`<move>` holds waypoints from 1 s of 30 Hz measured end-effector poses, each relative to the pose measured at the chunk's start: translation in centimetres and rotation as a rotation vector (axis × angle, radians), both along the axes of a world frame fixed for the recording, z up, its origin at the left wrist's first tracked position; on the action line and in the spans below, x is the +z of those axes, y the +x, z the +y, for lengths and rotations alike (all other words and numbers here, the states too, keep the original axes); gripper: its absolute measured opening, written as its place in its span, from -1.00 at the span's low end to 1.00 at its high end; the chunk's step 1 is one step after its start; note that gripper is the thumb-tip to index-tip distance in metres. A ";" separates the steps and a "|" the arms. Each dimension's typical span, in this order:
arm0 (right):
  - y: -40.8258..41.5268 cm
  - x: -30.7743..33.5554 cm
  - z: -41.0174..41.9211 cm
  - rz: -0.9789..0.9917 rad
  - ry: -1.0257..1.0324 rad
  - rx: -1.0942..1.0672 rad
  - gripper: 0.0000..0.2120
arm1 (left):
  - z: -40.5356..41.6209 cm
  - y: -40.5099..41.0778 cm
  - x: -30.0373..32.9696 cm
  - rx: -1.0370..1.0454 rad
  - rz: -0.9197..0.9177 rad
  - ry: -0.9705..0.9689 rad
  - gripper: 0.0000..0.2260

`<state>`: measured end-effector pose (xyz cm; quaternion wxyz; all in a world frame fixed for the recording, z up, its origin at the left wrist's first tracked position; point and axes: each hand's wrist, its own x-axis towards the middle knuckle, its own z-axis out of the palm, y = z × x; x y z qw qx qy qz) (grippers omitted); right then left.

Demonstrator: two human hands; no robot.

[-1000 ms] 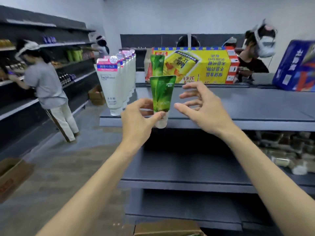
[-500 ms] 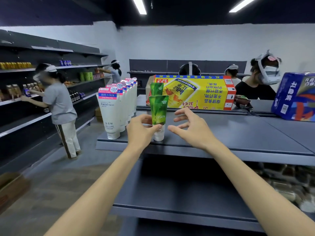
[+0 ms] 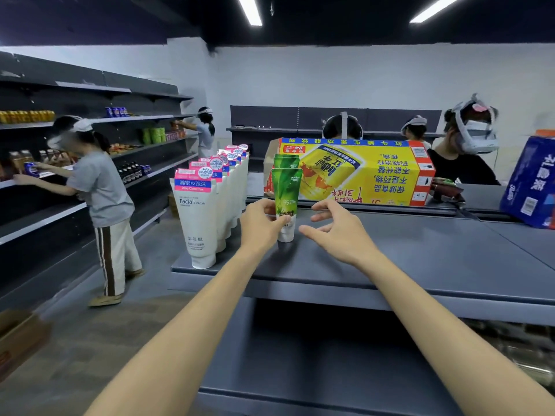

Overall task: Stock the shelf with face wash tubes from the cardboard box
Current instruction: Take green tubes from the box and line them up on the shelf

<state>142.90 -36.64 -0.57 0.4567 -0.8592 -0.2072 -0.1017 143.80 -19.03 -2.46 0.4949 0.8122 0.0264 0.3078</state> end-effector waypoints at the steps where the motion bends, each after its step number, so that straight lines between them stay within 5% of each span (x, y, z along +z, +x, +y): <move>1: 0.3 0.1 0.1 0.002 -0.005 -0.005 -0.57 | 0.2 0.6 0.0 -0.005 -0.003 0.002 -0.79; 30: 4.2 0.9 0.7 0.003 -0.007 -0.074 -0.61 | 0.5 5.6 -0.1 0.029 -0.016 0.030 -0.92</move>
